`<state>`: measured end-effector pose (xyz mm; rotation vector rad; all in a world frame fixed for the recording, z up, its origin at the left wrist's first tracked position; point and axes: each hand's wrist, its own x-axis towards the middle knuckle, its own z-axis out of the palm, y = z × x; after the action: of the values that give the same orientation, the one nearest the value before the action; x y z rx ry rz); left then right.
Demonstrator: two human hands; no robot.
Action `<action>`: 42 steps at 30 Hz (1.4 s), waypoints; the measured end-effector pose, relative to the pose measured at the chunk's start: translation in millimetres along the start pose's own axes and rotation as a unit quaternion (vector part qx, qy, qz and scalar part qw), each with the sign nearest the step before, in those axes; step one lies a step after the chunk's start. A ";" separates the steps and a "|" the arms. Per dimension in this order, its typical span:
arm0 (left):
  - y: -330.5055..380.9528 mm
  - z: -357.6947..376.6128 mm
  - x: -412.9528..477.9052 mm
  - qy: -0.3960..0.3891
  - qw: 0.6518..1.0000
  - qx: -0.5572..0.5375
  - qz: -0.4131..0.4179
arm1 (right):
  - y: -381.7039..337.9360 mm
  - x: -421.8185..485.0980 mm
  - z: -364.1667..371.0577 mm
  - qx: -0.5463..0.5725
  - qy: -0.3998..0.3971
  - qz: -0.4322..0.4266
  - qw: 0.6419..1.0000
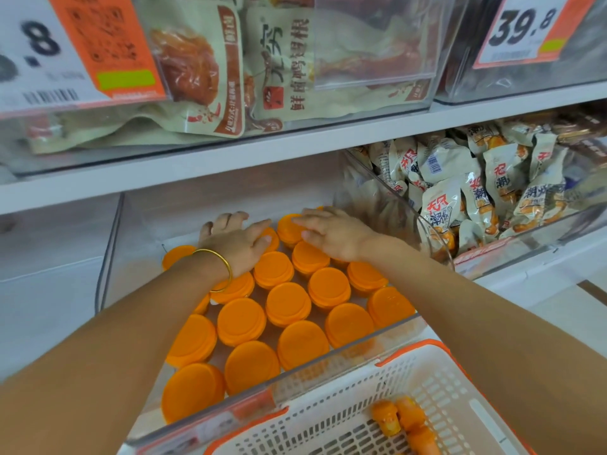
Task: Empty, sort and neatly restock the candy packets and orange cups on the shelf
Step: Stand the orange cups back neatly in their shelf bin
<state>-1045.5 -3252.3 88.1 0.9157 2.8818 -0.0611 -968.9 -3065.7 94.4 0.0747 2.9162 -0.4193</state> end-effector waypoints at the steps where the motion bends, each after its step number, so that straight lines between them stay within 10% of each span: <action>1: -0.5 2.4 -3.8 -0.027 1.000 -0.010 -0.006 | -1.3 -0.7 2.2 -0.005 -0.024 0.015 1.000; 9: 2.2 17.7 -15.4 -0.074 0.997 -0.009 -0.020 | -2.0 -3.9 3.0 0.040 -0.005 0.029 0.999; 15: 19.1 -13.4 -55.1 -0.003 0.985 -0.170 0.003 | -20.5 -69.6 -18.5 0.276 0.181 -0.028 0.943; 23: 81.2 -9.0 -197.5 0.323 0.855 -0.328 0.238 | -49.4 -234.1 15.8 0.380 0.284 -0.073 0.877; 32: 124.5 182.5 -230.1 -0.101 0.941 -0.315 0.068 | 18.3 -249.7 245.7 0.381 0.038 0.230 0.895; 42: 123.8 337.6 -229.1 -0.398 0.907 -0.099 0.096 | 46.2 -219.8 379.3 0.134 -0.184 0.174 0.958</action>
<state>-754.8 -3307.4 -219.0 0.8634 1.9970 -0.0959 -680.1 -3133.9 -231.6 0.4843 2.4006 -0.6790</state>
